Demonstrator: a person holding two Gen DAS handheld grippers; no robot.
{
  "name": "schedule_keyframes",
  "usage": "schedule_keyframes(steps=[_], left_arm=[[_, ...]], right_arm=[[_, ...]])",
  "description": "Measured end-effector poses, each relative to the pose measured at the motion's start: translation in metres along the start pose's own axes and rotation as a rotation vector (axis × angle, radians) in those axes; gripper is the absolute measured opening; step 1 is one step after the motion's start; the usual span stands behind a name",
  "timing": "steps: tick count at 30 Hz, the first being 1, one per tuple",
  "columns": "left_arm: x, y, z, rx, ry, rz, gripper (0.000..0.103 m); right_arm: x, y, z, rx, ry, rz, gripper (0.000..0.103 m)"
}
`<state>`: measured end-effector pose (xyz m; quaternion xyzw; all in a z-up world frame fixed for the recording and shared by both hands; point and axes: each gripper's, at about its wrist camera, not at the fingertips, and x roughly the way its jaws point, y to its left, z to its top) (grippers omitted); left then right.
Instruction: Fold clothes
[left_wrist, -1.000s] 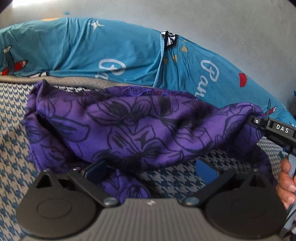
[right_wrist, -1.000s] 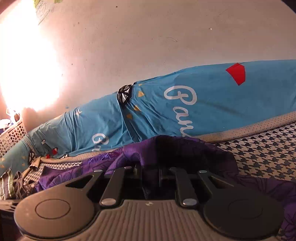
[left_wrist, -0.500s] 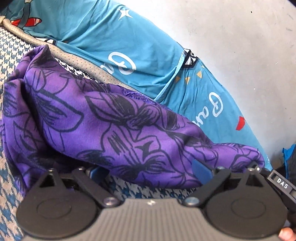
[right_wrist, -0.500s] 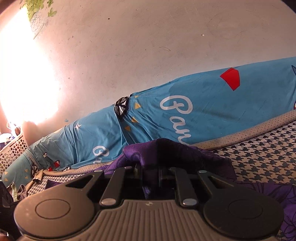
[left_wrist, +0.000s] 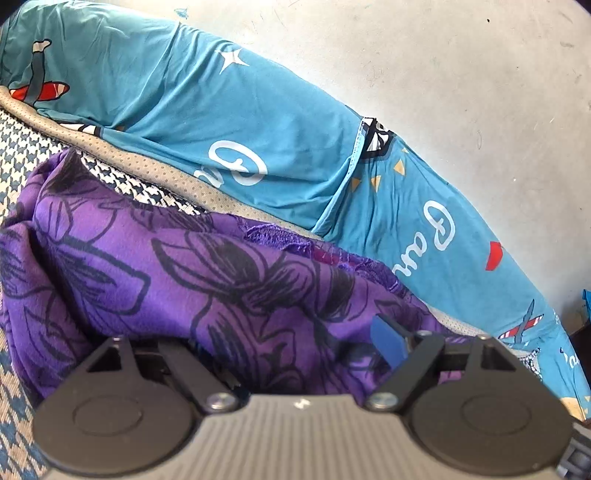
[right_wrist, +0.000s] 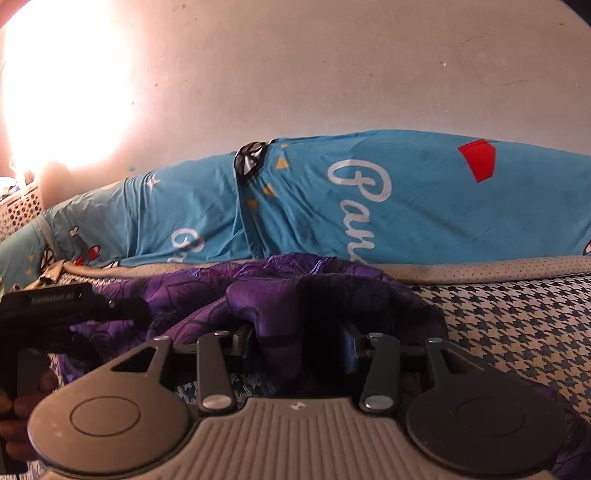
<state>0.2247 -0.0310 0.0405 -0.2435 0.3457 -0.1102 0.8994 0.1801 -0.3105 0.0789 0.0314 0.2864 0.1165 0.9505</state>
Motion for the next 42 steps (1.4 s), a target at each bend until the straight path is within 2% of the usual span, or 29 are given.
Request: schedule_keyframes(steps=[5, 7, 14, 18, 20, 21, 22, 26, 30, 35, 38, 39, 40, 42], left_arm=[[-0.003, -0.001, 0.003, 0.012, -0.023, -0.016, 0.082], [-0.004, -0.001, 0.004, 0.022, -0.033, -0.020, 0.082], [-0.009, -0.009, 0.005, 0.056, -0.061, -0.038, 0.082], [-0.013, -0.011, 0.007, 0.071, -0.073, -0.050, 0.082], [-0.017, -0.012, 0.008, 0.077, -0.082, -0.052, 0.082], [-0.019, -0.013, 0.008, 0.082, -0.088, -0.052, 0.082], [-0.021, -0.014, 0.008, 0.089, -0.093, -0.050, 0.082], [-0.030, -0.018, 0.009, 0.110, -0.117, -0.037, 0.082], [-0.046, -0.025, 0.010, 0.133, -0.145, -0.034, 0.083], [-0.079, -0.034, 0.009, 0.173, -0.189, -0.056, 0.087], [-0.105, -0.041, 0.004, 0.221, -0.234, -0.071, 0.100], [-0.112, -0.046, 0.001, 0.246, -0.237, -0.072, 0.101], [-0.114, -0.048, -0.002, 0.266, -0.226, -0.072, 0.101], [-0.115, -0.050, -0.008, 0.280, -0.190, -0.065, 0.101]], right_arm=[[0.005, 0.008, -0.012, -0.127, 0.064, 0.020, 0.050], [0.010, 0.011, -0.018, -0.168, 0.086, 0.026, 0.056], [0.033, 0.023, -0.033, -0.259, 0.151, 0.044, 0.057], [0.042, 0.031, -0.039, -0.293, 0.148, 0.035, 0.056], [0.044, 0.034, -0.038, -0.293, 0.138, 0.038, 0.054], [0.044, 0.035, -0.037, -0.284, 0.139, 0.044, 0.039], [0.045, 0.035, -0.034, -0.269, 0.148, 0.055, 0.015], [0.039, 0.031, -0.025, -0.179, 0.181, 0.178, 0.014], [0.014, 0.027, -0.013, -0.091, 0.121, 0.279, 0.014], [-0.019, -0.003, 0.003, 0.231, 0.044, 0.414, 0.014], [-0.036, -0.027, 0.004, 0.466, 0.005, 0.496, 0.014], [-0.039, -0.034, 0.001, 0.534, -0.004, 0.514, 0.015], [-0.041, -0.039, 0.000, 0.590, -0.009, 0.499, 0.015], [-0.043, -0.036, 0.000, 0.560, 0.004, 0.348, 0.015]])
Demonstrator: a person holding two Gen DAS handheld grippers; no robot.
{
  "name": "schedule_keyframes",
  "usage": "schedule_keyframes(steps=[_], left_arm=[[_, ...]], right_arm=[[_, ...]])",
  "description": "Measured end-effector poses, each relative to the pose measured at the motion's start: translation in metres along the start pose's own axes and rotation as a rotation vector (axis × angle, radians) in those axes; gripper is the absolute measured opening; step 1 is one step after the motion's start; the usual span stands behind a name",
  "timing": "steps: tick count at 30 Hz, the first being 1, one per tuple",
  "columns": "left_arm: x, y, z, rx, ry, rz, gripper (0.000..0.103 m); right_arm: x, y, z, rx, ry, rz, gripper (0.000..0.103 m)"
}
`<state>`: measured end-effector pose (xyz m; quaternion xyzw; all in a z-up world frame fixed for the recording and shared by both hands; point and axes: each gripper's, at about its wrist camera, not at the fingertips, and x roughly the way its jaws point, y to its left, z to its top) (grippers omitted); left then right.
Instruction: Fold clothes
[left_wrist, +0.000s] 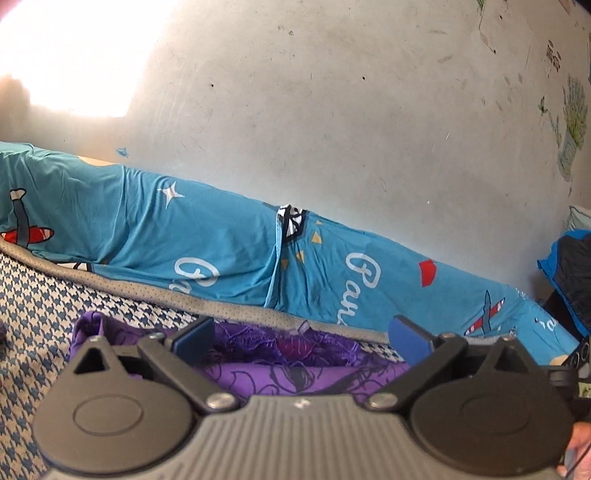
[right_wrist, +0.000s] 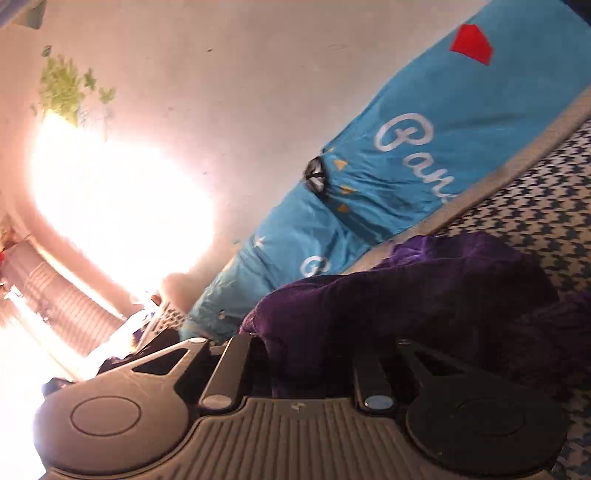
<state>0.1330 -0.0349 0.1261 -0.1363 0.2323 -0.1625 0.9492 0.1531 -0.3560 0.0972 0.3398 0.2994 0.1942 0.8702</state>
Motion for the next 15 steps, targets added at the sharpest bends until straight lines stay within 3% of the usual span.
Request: schedule_keyframes(steps=[3, 7, 11, 15], left_arm=[[0.007, -0.006, -0.010, 0.033, 0.080, 0.006, 0.101], [0.016, -0.011, -0.025, 0.072, 0.184, -0.038, 0.101], [0.033, -0.011, -0.048, 0.107, 0.318, -0.036, 0.101], [0.053, -0.005, -0.067, 0.124, 0.396, 0.023, 0.101]], right_arm=[[0.007, 0.005, -0.006, -0.094, -0.016, -0.182, 0.015], [0.017, 0.003, -0.004, -0.118, -0.032, -0.255, 0.015], [0.031, -0.002, -0.005, -0.186, -0.027, -0.401, 0.016], [0.044, -0.023, -0.005, -0.140, 0.018, -0.506, 0.030]])
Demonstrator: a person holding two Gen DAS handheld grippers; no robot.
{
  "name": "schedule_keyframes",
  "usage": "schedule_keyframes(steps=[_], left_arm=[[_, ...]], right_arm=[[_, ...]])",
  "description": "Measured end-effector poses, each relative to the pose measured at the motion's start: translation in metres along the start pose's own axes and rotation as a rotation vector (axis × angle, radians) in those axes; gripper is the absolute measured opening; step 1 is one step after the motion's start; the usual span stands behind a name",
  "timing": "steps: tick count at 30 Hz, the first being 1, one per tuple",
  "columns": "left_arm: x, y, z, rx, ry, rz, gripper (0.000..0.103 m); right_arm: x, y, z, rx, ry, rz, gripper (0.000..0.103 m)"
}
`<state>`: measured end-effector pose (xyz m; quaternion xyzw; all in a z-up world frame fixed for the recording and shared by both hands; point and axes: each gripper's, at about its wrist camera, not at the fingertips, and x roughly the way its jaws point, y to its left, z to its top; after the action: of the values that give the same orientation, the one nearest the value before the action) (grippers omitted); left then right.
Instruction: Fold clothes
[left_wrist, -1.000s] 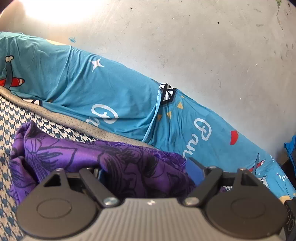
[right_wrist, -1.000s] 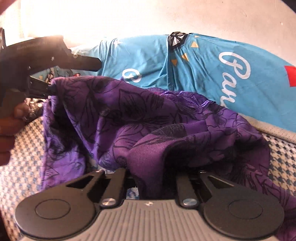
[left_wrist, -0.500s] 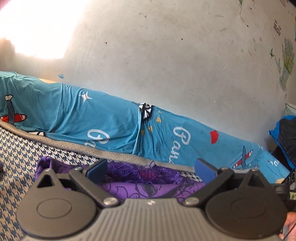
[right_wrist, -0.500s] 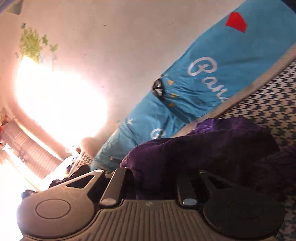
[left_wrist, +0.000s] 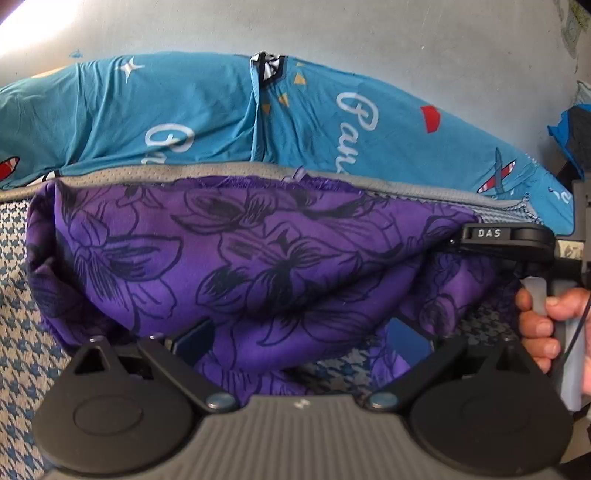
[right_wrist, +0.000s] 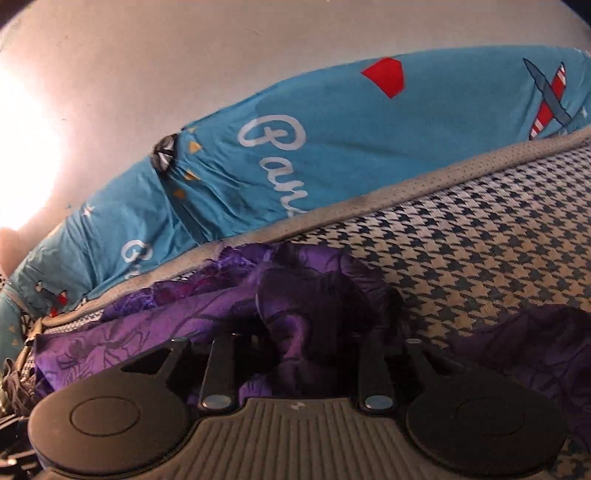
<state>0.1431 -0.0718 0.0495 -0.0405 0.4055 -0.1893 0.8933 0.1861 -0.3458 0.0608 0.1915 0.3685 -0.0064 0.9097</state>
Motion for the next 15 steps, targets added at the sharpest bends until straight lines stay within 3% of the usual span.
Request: schedule_keyframes(steps=[4, 7, 9, 15], left_arm=[[0.019, 0.009, -0.002, -0.049, 0.022, 0.030, 0.101], [0.031, 0.013, 0.002, -0.085, 0.023, 0.080, 0.101], [0.035, 0.016, 0.005, -0.115, 0.007, 0.072, 0.101], [0.044, 0.010, 0.013, -0.130, -0.038, 0.071, 0.101]], right_arm=[[0.006, -0.008, -0.003, 0.041, 0.054, -0.023, 0.038], [-0.002, -0.004, -0.004, -0.007, 0.061, -0.037, 0.046], [-0.009, -0.003, -0.005, -0.040, 0.063, -0.042, 0.052], [-0.041, -0.014, -0.010, -0.088, 0.063, 0.045, 0.057]])
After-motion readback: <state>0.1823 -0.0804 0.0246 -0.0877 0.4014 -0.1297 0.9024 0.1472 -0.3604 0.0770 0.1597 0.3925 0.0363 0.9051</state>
